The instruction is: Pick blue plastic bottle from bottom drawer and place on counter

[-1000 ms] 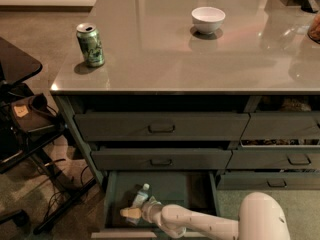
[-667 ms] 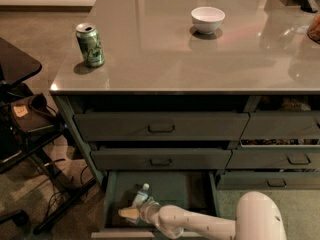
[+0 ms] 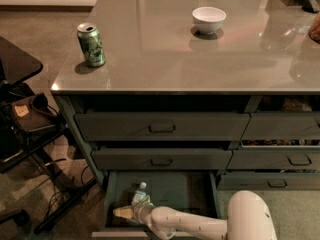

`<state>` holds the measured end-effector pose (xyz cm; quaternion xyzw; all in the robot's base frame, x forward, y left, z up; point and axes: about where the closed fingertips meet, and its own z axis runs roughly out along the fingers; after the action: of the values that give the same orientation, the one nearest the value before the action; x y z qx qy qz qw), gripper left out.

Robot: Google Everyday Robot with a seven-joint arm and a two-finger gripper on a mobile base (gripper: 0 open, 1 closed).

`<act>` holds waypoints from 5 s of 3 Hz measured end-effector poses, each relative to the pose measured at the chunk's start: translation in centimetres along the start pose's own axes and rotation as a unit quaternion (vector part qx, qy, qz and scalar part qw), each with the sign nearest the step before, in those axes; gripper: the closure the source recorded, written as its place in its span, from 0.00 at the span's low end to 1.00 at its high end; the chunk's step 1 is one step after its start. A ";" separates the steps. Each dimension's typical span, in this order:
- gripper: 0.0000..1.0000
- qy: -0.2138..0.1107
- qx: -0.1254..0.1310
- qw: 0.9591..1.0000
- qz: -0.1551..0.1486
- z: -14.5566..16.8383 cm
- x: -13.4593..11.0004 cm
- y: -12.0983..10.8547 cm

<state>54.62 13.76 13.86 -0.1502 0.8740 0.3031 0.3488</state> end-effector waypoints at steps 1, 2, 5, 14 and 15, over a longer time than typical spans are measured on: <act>0.18 0.000 0.000 1.000 0.000 0.0 0.0 0.0; 0.42 0.000 0.000 1.000 0.000 0.0 0.0 0.0; 1.00 -0.036 -0.021 0.999 0.011 -0.4 -7.8 -7.2; 1.00 -0.021 0.139 0.982 -0.129 -32.8 -11.8 -20.4; 1.00 -0.004 0.123 0.984 -0.127 -33.8 -9.0 -17.9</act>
Offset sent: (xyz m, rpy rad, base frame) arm 0.0000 0.0000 0.0000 0.0000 0.0000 0.0000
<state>52.00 -21.07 31.91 -0.2145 0.8772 0.1469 0.4036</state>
